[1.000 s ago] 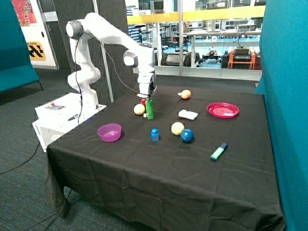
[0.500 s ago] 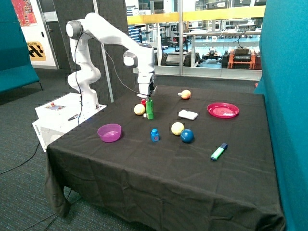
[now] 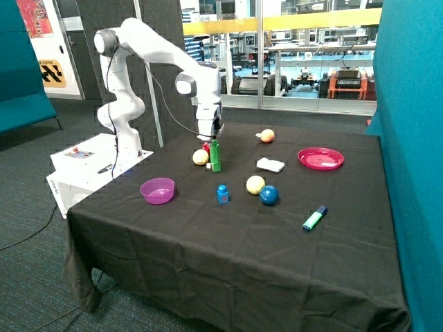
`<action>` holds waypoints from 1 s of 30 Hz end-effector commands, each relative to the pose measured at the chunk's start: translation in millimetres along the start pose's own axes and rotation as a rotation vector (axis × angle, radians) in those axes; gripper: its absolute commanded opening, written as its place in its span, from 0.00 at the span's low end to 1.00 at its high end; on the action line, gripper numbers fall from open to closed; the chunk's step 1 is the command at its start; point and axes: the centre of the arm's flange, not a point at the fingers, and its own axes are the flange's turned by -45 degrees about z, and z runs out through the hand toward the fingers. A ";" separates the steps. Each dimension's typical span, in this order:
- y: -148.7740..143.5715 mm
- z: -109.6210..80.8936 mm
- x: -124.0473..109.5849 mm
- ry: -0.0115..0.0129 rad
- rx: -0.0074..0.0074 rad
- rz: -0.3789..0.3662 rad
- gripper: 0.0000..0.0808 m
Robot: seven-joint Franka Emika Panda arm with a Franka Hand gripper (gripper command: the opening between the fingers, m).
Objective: Stack green blocks
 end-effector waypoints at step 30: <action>71.8 -20.7 -48.4 -0.0069 0.0018 0.045 1.00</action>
